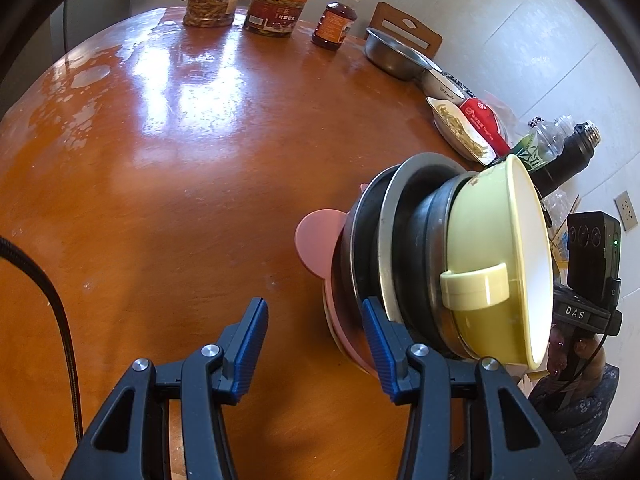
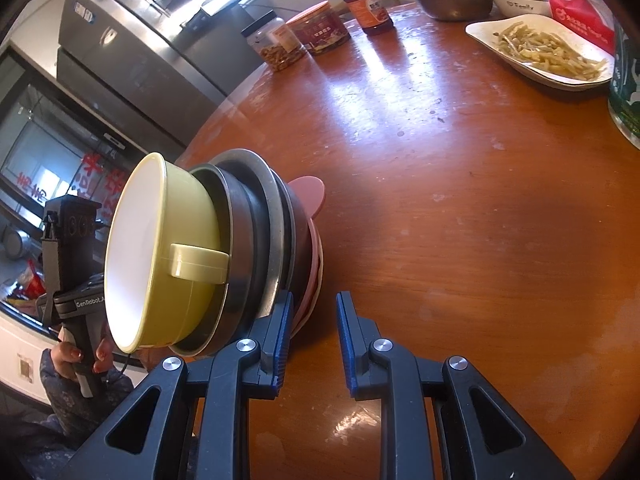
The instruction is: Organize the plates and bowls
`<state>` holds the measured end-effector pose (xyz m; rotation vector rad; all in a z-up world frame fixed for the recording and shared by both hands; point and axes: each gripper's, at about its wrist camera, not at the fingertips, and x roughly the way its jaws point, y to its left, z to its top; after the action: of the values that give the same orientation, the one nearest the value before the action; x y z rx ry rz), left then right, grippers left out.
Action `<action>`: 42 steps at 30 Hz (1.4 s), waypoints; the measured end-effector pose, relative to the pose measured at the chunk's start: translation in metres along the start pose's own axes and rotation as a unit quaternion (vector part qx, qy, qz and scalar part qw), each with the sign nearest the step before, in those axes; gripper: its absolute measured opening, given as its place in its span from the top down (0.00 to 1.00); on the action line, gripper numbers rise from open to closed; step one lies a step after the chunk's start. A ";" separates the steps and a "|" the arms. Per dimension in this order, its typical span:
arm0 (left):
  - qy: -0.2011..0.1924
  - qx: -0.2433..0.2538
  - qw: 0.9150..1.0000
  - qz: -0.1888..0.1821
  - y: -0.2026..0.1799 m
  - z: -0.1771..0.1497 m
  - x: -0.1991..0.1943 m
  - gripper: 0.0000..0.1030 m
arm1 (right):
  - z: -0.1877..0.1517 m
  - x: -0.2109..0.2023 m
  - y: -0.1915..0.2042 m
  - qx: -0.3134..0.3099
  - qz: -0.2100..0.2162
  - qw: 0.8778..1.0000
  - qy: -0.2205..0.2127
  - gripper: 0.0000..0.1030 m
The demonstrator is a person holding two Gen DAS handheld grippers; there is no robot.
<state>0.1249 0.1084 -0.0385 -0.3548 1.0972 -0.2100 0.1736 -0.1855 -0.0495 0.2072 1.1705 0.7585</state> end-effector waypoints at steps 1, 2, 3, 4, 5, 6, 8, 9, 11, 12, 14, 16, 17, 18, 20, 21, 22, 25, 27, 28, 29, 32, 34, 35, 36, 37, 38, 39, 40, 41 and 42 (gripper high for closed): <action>0.000 0.001 1.000 0.000 -0.001 0.000 0.001 0.53 | 0.000 -0.001 -0.001 0.001 -0.001 1.000 -0.001 0.77; 0.001 0.002 1.000 -0.001 -0.001 0.001 0.002 0.53 | -0.001 -0.002 -0.002 0.002 -0.002 1.000 -0.002 0.77; 0.001 0.003 1.000 -0.001 -0.002 0.002 0.003 0.53 | -0.001 -0.002 -0.003 0.003 -0.002 1.000 -0.002 0.77; 0.002 0.005 1.000 -0.001 -0.003 0.003 0.004 0.53 | -0.002 -0.003 -0.003 0.004 -0.003 1.000 -0.003 0.77; 0.002 0.006 1.000 -0.002 -0.004 0.003 0.004 0.53 | -0.002 -0.004 -0.004 0.005 -0.004 1.000 -0.004 0.77; 0.003 0.007 1.000 -0.002 -0.005 0.003 0.005 0.53 | -0.003 -0.005 -0.004 0.007 -0.004 1.000 -0.004 0.77; 0.003 0.009 1.000 -0.003 -0.006 0.004 0.005 0.53 | -0.004 -0.006 -0.005 0.008 -0.006 1.000 -0.006 0.77; 0.003 0.010 1.000 -0.003 -0.006 0.004 0.006 0.53 | -0.004 -0.007 -0.006 0.009 -0.006 1.000 -0.006 0.77; 0.004 0.011 1.000 -0.004 -0.007 0.005 0.007 0.53 | -0.004 -0.008 -0.007 0.010 -0.007 1.000 -0.007 0.77; 0.004 0.011 1.000 -0.004 -0.008 0.005 0.007 0.53 | -0.004 -0.008 -0.006 0.010 -0.008 1.000 -0.007 0.77; 0.004 0.012 1.000 -0.004 -0.009 0.006 0.008 0.53 | -0.005 -0.009 -0.007 0.012 -0.008 1.000 -0.007 0.77; 0.005 0.014 1.000 -0.004 -0.010 0.007 0.009 0.53 | -0.005 -0.010 -0.007 0.011 -0.010 1.000 -0.007 0.77; 0.005 0.015 1.000 -0.005 -0.011 0.007 0.009 0.53 | -0.005 -0.010 -0.007 0.011 -0.010 1.000 -0.007 0.77; 0.006 0.016 1.000 -0.004 -0.011 0.008 0.010 0.53 | -0.005 -0.010 -0.008 0.012 -0.009 1.000 -0.007 0.77; 0.006 0.018 1.000 -0.005 -0.012 0.008 0.010 0.53 | -0.005 -0.011 -0.007 0.012 -0.012 1.000 -0.008 0.77; 0.007 0.018 1.000 -0.005 -0.012 0.008 0.010 0.53 | -0.006 -0.012 -0.008 0.013 -0.012 1.000 -0.009 0.77; 0.007 0.019 1.000 -0.004 -0.013 0.009 0.011 0.53 | -0.005 -0.012 -0.009 0.015 -0.011 1.000 -0.009 0.77; 0.007 0.020 1.000 -0.003 -0.014 0.009 0.011 0.53 | -0.005 -0.012 -0.009 0.015 -0.013 1.000 -0.009 0.77; 0.007 0.020 1.000 -0.003 -0.015 0.009 0.011 0.53 | -0.004 -0.012 -0.011 0.016 -0.013 1.000 -0.009 0.77; 0.007 0.021 1.000 -0.003 -0.015 0.009 0.011 0.53 | -0.004 -0.012 -0.011 0.016 -0.014 1.000 -0.009 0.77; 0.007 0.021 1.000 -0.003 -0.015 0.010 0.011 0.53 | -0.004 -0.012 -0.011 0.016 -0.014 1.000 -0.009 0.77; 0.007 0.021 1.000 -0.003 -0.016 0.010 0.012 0.53 | -0.005 -0.013 -0.011 0.017 -0.016 1.000 -0.009 0.77; 0.007 0.021 1.000 -0.004 -0.016 0.010 0.012 0.53 | -0.005 -0.013 -0.011 0.017 -0.016 1.000 -0.010 0.77; 0.007 0.021 1.000 -0.004 -0.016 0.010 0.012 0.53 | -0.005 -0.013 -0.011 0.017 -0.016 1.000 -0.009 0.77; 0.007 0.020 1.000 -0.006 -0.016 0.010 0.012 0.53 | -0.005 -0.013 -0.011 0.017 -0.017 1.000 -0.010 0.77; 0.006 0.021 1.000 -0.007 -0.015 0.009 0.012 0.53 | -0.005 -0.013 -0.011 0.018 -0.017 1.000 -0.010 0.77; 0.005 0.019 1.000 -0.009 -0.015 0.009 0.012 0.53 | -0.005 -0.013 -0.010 0.018 -0.017 1.000 -0.010 0.77; 0.005 0.017 1.000 -0.012 -0.014 0.009 0.013 0.53 | -0.005 -0.013 -0.010 0.019 -0.017 1.000 -0.010 0.77; 0.005 0.016 1.000 -0.014 -0.013 0.008 0.013 0.52 | -0.005 -0.013 -0.010 0.019 -0.018 1.000 -0.011 0.77; 0.004 0.013 1.000 -0.016 -0.011 0.007 0.013 0.51 | -0.005 -0.013 -0.010 0.019 -0.023 0.999 -0.012 0.77; 0.003 0.008 1.000 -0.019 -0.009 0.007 0.013 0.51 | -0.005 -0.013 -0.010 0.020 -0.029 0.999 -0.013 0.74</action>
<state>0.1368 0.0966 -0.0431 -0.3603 1.0953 -0.2539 0.1708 -0.2027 -0.0472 0.2150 1.1624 0.6794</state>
